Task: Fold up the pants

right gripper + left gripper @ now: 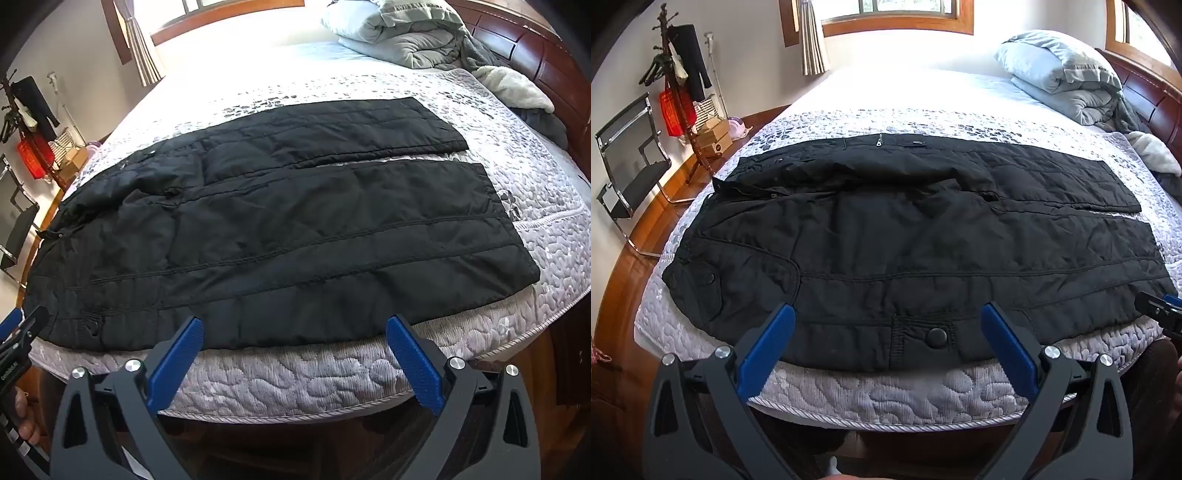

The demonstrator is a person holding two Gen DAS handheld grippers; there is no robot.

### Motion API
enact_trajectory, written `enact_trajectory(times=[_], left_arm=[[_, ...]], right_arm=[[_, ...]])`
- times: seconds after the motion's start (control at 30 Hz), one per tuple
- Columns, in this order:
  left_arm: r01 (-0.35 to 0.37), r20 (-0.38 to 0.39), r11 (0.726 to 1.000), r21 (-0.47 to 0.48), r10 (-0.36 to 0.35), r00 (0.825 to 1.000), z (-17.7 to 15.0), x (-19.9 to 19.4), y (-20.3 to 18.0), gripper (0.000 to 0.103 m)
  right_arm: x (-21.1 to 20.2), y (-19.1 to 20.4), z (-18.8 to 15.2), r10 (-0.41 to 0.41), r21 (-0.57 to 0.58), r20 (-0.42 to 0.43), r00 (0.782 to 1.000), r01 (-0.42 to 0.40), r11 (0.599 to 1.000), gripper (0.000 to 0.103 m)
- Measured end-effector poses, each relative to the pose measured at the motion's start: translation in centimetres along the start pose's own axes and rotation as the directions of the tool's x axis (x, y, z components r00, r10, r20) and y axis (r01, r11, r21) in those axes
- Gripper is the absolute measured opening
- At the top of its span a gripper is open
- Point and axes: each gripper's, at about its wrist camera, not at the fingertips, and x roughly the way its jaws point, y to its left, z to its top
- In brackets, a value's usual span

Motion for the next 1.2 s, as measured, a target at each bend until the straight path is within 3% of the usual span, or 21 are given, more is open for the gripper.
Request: enact_trajectory(times=[0.6, 0.8, 1.2], left_arm=[[0.006, 0.005, 1.0, -0.022, -0.006, 1.0, 0.6, -0.2, -0.1, 0.1], [-0.004, 0.036, 1.0, 0.01, 0.004, 0.999, 0.8, -0.2, -0.5, 0.1], [0.014, -0.001, 1.0, -0.012, -0.014, 1.0, 1.0, 0.5, -0.4, 0.1]], right_arm=[[1.0, -0.4, 0.0, 0.001, 0.009, -0.027, 1.0, -0.001, 1.0, 0.099], [1.5, -0.6, 0.1, 0.003, 0.018, -0.036, 0.999, -0.003, 1.0, 0.099], [2.1, -0.7, 0.1, 0.006, 0.022, -0.052, 0.999, -0.005, 1.0, 0.099]])
